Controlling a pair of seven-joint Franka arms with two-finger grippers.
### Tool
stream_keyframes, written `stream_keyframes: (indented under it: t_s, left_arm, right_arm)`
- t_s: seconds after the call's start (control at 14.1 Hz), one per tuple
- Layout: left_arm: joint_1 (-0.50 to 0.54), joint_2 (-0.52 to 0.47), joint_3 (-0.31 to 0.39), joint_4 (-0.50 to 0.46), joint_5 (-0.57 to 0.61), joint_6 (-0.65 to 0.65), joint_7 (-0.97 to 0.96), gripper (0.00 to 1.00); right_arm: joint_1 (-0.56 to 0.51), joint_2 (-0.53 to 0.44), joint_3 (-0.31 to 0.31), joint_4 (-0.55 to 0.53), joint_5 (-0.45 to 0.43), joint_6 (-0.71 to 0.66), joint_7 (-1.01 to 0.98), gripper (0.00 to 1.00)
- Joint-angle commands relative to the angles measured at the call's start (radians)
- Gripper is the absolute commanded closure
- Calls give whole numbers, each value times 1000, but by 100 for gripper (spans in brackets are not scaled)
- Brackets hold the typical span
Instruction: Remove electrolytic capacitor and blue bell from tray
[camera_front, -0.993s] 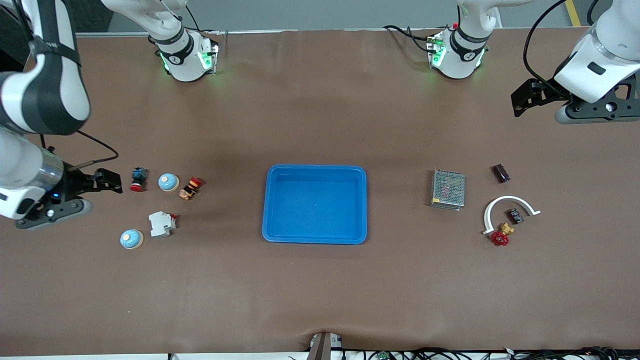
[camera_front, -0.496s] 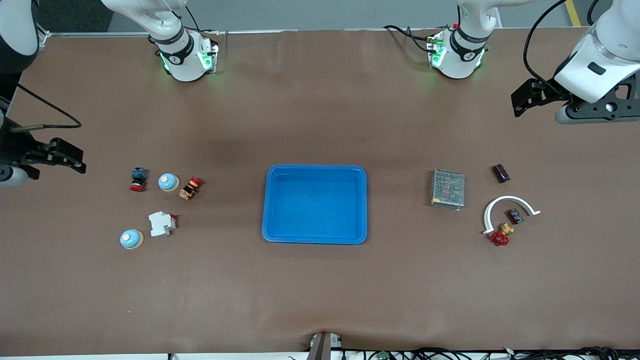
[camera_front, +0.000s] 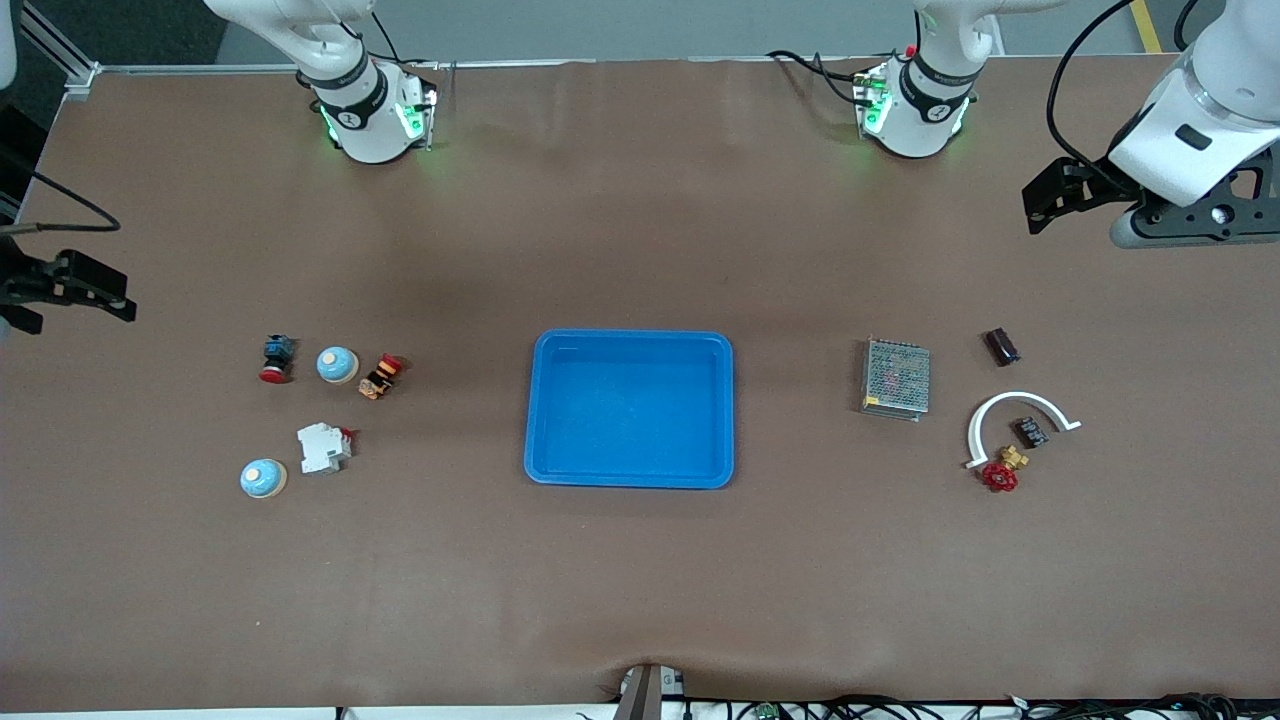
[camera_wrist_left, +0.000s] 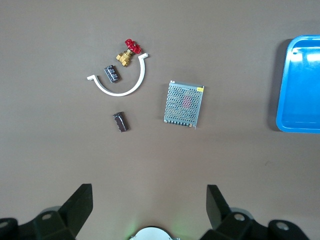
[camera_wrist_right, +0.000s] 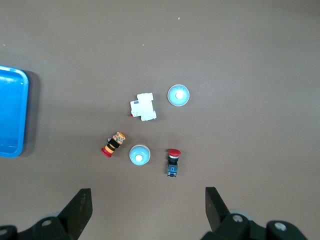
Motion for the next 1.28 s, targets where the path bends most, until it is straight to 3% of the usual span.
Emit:
stream_keyframes:
  t_s: [0.0, 0.28, 0.92, 1.21]
  left_arm:
    - [2, 4, 0, 9, -15, -2, -6, 0]
    - [2, 5, 0, 11, -13, 1, -6, 0]
    - [8, 7, 1, 15, -10, 1, -4, 0]
    - [8, 25, 1, 61, -5, 1, -3, 0]
  right_arm:
    - [0, -73, 14, -29, -7, 8, -4, 0]
    - [26, -99, 16, -49, -14, 12, 219, 0]
    - [19, -74, 14, -45, -19, 95, 203, 0]
    - [12, -76, 10, -45, -11, 100, 117, 0]
